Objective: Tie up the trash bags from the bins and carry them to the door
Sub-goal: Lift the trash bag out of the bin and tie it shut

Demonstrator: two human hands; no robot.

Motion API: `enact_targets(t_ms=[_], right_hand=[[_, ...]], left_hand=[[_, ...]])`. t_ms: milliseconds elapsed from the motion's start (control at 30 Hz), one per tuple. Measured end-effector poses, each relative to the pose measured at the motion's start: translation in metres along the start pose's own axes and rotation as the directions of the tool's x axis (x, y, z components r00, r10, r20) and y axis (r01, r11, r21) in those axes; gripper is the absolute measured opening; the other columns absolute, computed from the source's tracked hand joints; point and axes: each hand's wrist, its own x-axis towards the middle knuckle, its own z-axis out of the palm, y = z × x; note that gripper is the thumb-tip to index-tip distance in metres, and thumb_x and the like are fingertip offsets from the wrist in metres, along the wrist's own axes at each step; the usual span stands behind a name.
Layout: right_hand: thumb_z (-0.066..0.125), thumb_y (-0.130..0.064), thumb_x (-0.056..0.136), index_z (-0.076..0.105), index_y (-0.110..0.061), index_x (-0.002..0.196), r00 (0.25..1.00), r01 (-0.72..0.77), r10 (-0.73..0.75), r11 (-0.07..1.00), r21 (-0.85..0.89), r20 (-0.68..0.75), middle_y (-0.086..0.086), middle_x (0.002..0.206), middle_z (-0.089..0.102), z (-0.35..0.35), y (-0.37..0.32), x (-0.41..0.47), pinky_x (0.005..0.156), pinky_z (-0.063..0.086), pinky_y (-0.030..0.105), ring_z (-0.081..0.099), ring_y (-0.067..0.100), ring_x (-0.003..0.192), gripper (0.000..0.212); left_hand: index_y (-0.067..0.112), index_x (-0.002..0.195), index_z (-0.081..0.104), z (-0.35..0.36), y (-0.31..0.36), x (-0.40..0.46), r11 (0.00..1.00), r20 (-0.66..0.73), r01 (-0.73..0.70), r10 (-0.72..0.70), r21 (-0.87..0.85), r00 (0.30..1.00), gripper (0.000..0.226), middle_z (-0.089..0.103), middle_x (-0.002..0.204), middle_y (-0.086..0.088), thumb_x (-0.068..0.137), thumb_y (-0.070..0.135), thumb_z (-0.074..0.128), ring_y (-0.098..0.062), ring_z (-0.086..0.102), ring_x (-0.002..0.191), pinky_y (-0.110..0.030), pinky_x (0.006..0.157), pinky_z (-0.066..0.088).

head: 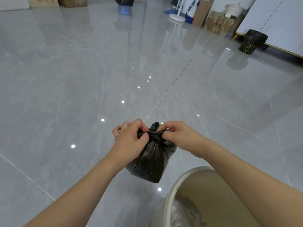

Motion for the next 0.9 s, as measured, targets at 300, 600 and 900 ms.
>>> enact_targets(t_ms=[300,600,900], right_hand=[[0.051,-0.018,0.078,0.037,-0.019,0.059,0.950,-0.310,0.307,0.949,0.054,0.061,-0.005,0.048,0.031,-0.005,-0.009,-0.001,0.040,0.020,0.023,0.025,0.013,0.040,0.024],[0.049,-0.018,0.083,0.043,-0.018,0.068,0.947,-0.317,0.319,0.947,0.039,-0.040,-0.005,0.049,0.033,-0.004,-0.005,-0.004,0.039,0.025,0.020,0.029,0.012,0.039,0.016],[0.047,-0.016,0.084,0.041,-0.015,0.078,0.953,-0.296,0.297,0.955,0.025,-0.056,0.002,0.062,0.025,-0.002,-0.010,-0.004,0.048,0.017,0.028,0.020,0.017,0.051,0.009]], left_hand=[[0.034,0.090,0.050,0.002,-0.001,-0.001,0.946,-0.004,-0.231,0.238,0.225,0.971,0.015,0.053,0.095,0.023,0.091,0.019,0.052,-0.003,0.033,0.105,-0.025,0.095,0.008],[0.042,0.097,0.050,0.005,0.000,-0.017,0.957,-0.018,-0.245,0.251,0.158,0.968,0.022,0.041,0.113,0.029,0.077,0.036,0.058,0.000,0.033,0.112,-0.013,0.100,0.006],[0.037,0.083,0.054,0.006,0.008,-0.012,0.960,-0.083,-0.228,0.243,0.162,0.966,0.011,0.046,0.110,0.022,0.074,0.034,0.060,-0.006,0.035,0.111,-0.019,0.100,0.010]])
